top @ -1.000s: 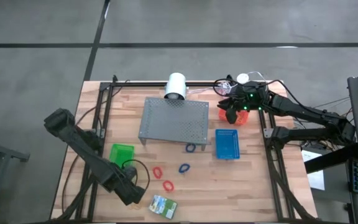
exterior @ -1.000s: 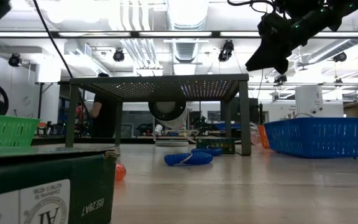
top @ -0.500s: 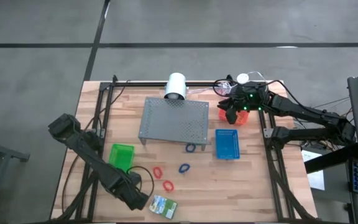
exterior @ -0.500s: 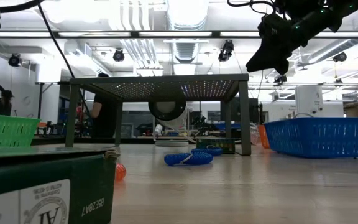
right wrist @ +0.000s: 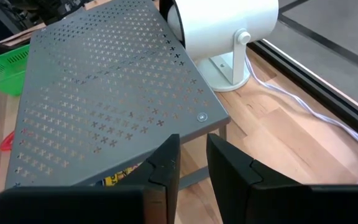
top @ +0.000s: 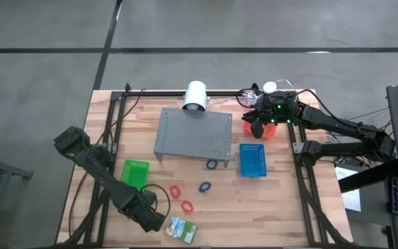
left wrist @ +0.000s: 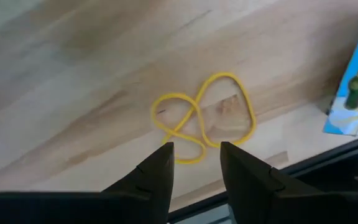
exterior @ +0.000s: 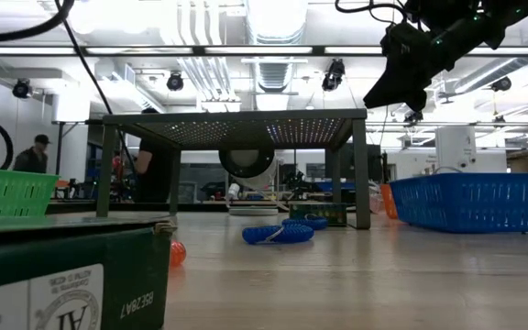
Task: Pick & Place Office Desk Supplies
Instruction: Put the yellow rubber band into the orange bin
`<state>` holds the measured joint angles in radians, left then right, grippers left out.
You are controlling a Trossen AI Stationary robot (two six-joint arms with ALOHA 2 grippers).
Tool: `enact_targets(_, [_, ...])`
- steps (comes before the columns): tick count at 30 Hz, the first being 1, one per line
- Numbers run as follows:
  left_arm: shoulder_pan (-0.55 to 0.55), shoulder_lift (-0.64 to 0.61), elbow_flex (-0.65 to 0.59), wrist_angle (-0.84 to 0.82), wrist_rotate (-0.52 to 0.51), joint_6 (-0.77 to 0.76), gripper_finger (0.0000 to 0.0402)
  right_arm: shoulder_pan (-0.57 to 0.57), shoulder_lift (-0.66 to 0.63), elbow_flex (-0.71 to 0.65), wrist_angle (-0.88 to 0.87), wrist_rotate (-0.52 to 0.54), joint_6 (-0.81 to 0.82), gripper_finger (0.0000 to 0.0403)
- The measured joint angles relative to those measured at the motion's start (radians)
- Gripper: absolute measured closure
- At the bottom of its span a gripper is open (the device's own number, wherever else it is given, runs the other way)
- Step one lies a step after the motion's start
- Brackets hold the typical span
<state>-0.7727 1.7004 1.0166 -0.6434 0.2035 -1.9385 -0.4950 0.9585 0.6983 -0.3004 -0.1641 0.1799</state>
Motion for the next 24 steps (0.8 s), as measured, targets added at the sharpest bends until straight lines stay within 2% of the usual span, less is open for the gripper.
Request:
enact_targets(8, [-0.003, 0.000, -0.061, 0.043, 0.008, 0.000, 0.0266, 0.000, 0.000, -0.001, -0.001, 0.000, 0.002, 0.0316])
enact_targets(24, [-0.003, -0.002, -0.144, 0.145, 0.010, -0.024, 0.0266, 0.000, 0.000, -0.001, 0.000, 0.000, 0.002, 0.0326])
